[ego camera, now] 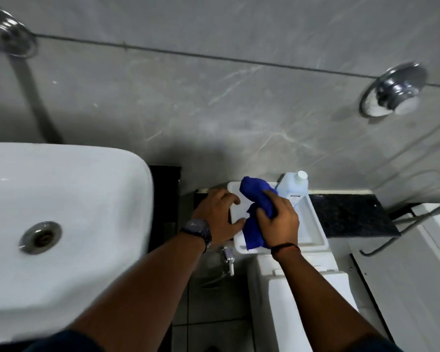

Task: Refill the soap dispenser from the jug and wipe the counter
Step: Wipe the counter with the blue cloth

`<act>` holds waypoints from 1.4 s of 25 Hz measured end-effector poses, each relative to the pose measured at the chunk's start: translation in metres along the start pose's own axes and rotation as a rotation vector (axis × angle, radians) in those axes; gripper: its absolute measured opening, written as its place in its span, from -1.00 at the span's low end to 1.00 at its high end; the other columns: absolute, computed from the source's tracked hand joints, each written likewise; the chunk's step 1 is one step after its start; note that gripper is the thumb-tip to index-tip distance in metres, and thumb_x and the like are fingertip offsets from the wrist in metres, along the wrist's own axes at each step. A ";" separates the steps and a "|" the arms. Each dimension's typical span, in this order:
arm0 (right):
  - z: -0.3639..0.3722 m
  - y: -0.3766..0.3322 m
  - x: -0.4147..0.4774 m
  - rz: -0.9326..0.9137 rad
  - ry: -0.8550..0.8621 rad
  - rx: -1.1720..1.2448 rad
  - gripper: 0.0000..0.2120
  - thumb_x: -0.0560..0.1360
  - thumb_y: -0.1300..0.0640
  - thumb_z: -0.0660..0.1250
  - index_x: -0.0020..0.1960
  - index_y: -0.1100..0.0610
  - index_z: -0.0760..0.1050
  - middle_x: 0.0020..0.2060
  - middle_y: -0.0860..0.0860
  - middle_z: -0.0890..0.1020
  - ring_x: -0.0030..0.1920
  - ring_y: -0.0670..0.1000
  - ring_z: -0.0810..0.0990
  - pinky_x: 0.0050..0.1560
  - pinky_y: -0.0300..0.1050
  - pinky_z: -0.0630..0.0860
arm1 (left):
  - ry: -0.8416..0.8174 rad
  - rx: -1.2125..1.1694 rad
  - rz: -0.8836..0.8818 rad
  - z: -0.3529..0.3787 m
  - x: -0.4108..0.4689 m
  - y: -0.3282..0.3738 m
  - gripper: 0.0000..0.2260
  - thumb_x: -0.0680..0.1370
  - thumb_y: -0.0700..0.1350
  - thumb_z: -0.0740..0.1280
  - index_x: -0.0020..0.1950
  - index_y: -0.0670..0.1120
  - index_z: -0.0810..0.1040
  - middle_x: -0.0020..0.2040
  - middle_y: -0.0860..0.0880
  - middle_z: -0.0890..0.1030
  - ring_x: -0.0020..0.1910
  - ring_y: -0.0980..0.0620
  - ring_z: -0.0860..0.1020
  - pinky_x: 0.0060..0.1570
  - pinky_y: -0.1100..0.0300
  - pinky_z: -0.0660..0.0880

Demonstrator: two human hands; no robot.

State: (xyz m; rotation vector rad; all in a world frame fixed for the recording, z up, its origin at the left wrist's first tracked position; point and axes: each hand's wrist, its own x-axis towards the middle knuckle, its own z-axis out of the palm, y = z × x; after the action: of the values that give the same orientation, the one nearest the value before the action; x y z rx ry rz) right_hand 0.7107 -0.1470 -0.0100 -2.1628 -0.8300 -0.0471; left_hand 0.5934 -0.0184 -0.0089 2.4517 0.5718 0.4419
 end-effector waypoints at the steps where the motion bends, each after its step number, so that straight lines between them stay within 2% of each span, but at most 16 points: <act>1: -0.011 -0.023 -0.017 0.011 0.034 0.012 -0.56 0.36 0.26 0.44 0.23 0.14 0.53 0.05 0.19 0.62 0.05 0.20 0.57 0.11 -0.03 0.45 | -0.013 -0.021 0.033 -0.020 -0.019 0.012 -0.59 0.36 0.11 0.39 0.13 -0.05 0.51 0.14 -0.04 0.53 0.13 -0.06 0.46 0.13 0.18 0.36; 3: -0.030 -0.065 -0.058 0.040 0.084 0.019 -0.59 0.36 0.22 0.43 0.21 0.08 0.55 0.03 0.14 0.64 0.03 0.16 0.58 0.07 -0.06 0.46 | 0.003 -0.057 0.116 -0.058 -0.064 0.033 -0.60 0.36 0.03 0.41 0.12 -0.11 0.53 0.12 -0.09 0.55 0.12 -0.11 0.48 0.18 0.10 0.39; 6: -0.046 -0.128 -0.130 0.076 0.122 0.023 -0.60 0.36 0.18 0.43 0.20 0.04 0.56 0.02 0.11 0.64 0.02 0.14 0.59 0.03 -0.09 0.45 | 0.058 -0.087 0.195 -0.120 -0.142 0.047 -0.59 0.37 -0.03 0.43 0.17 -0.16 0.52 0.12 -0.13 0.55 0.12 -0.12 0.49 0.18 0.12 0.38; 9: -0.042 -0.172 -0.192 0.109 0.108 0.030 -0.60 0.37 0.16 0.42 0.20 0.03 0.54 0.04 0.10 0.64 0.03 0.14 0.58 0.03 -0.08 0.46 | 0.012 -0.067 0.149 -0.164 -0.208 0.041 -0.56 0.40 0.02 0.40 0.23 -0.11 0.48 0.17 -0.09 0.51 0.13 -0.09 0.46 0.14 0.09 0.41; 13: -0.012 -0.214 -0.267 0.141 0.016 0.003 -0.61 0.37 0.14 0.42 0.20 0.00 0.55 0.09 0.10 0.63 0.06 0.17 0.58 0.03 -0.02 0.49 | -0.001 -0.041 0.115 -0.198 -0.286 0.011 -0.58 0.41 0.05 0.37 0.21 -0.09 0.48 0.12 -0.07 0.52 0.09 -0.08 0.47 0.08 0.05 0.45; 17: 0.029 -0.219 -0.305 0.146 -0.067 -0.042 -0.61 0.36 0.17 0.44 0.19 0.05 0.55 0.05 0.18 0.61 0.03 0.22 0.57 -0.03 -0.04 0.47 | 0.049 0.009 0.035 -0.198 -0.346 -0.047 -0.61 0.37 0.05 0.41 0.13 -0.11 0.56 0.03 -0.09 0.58 0.02 -0.13 0.54 0.03 0.04 0.50; 19: 0.050 -0.210 -0.315 0.172 -0.112 -0.093 -0.58 0.36 0.13 0.44 0.20 0.05 0.52 0.05 0.19 0.57 0.03 0.23 0.56 -0.03 -0.02 0.47 | 0.032 0.066 -0.104 -0.191 -0.369 -0.085 -0.47 0.33 0.15 0.41 0.23 -0.07 0.51 0.14 -0.08 0.54 0.14 -0.13 0.51 0.09 0.04 0.49; 20: 0.059 -0.204 -0.318 0.172 -0.148 -0.130 -0.56 0.35 0.11 0.44 0.22 0.05 0.51 0.06 0.21 0.55 0.04 0.25 0.55 -0.02 -0.01 0.47 | -0.027 0.112 -0.203 -0.187 -0.379 -0.103 -0.34 0.31 0.24 0.39 0.33 -0.02 0.42 0.27 -0.07 0.47 0.26 -0.13 0.44 0.19 0.02 0.44; 22: 0.079 -0.193 -0.325 0.102 -0.237 -0.223 -0.48 0.35 0.07 0.45 0.29 0.06 0.47 0.13 0.24 0.49 0.12 0.26 0.49 0.08 0.03 0.45 | -0.154 0.225 -0.403 -0.177 -0.397 -0.137 -0.08 0.22 0.43 0.30 0.48 0.09 0.14 0.49 -0.05 0.20 0.46 -0.12 0.17 0.39 -0.06 0.24; 24: 0.099 -0.185 -0.333 -0.008 -0.287 -0.282 -0.45 0.38 0.03 0.44 0.35 0.05 0.43 0.31 0.26 0.39 0.30 0.25 0.38 0.28 0.07 0.38 | -0.190 0.323 -0.503 -0.169 -0.411 -0.159 0.04 0.14 0.56 0.17 0.50 0.15 -0.05 0.55 0.00 0.01 0.51 -0.10 -0.02 0.45 -0.12 0.03; 26: 0.117 -0.183 -0.337 -0.043 -0.264 -0.283 -0.50 0.45 0.01 0.39 0.36 0.04 0.42 0.41 0.25 0.30 0.42 0.25 0.24 0.41 0.12 0.24 | -0.175 0.392 -0.525 -0.163 -0.420 -0.172 0.08 0.10 0.62 0.06 0.51 0.14 -0.09 0.56 0.02 -0.05 0.52 -0.09 -0.09 0.45 -0.15 -0.09; 28: 0.133 -0.186 -0.338 -0.023 -0.230 -0.289 -0.53 0.48 -0.01 0.35 0.36 0.04 0.42 0.44 0.24 0.29 0.45 0.25 0.19 0.44 0.15 0.18 | -0.141 0.425 -0.521 -0.158 -0.424 -0.180 0.09 0.09 0.64 0.02 0.51 0.14 -0.05 0.57 0.03 -0.06 0.52 -0.07 -0.12 0.45 -0.15 -0.14; 32: 0.162 -0.211 -0.339 -0.099 -0.264 -0.243 -0.56 0.49 0.04 0.32 0.35 0.09 0.43 0.43 0.23 0.31 0.44 0.26 0.19 0.45 0.13 0.16 | -0.061 0.457 -0.466 -0.156 -0.428 -0.183 0.05 0.13 0.60 0.06 0.51 0.09 0.05 0.56 0.01 0.05 0.52 -0.06 -0.02 0.46 -0.14 -0.05; 35: 0.177 -0.227 -0.343 -0.119 -0.285 -0.209 -0.55 0.49 0.04 0.31 0.36 0.10 0.42 0.43 0.21 0.31 0.45 0.24 0.16 0.47 0.06 0.12 | -0.018 0.465 -0.427 -0.165 -0.437 -0.191 -0.09 0.27 0.50 0.09 0.50 0.03 0.12 0.54 -0.05 0.13 0.50 -0.07 0.07 0.45 -0.11 0.04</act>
State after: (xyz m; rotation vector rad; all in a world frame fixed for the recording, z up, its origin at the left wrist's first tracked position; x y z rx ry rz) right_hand 0.2704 -0.1062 -0.0783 -2.3470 -1.1612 0.1223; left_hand 0.0925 -0.0146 -0.0743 2.6458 1.2760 0.1175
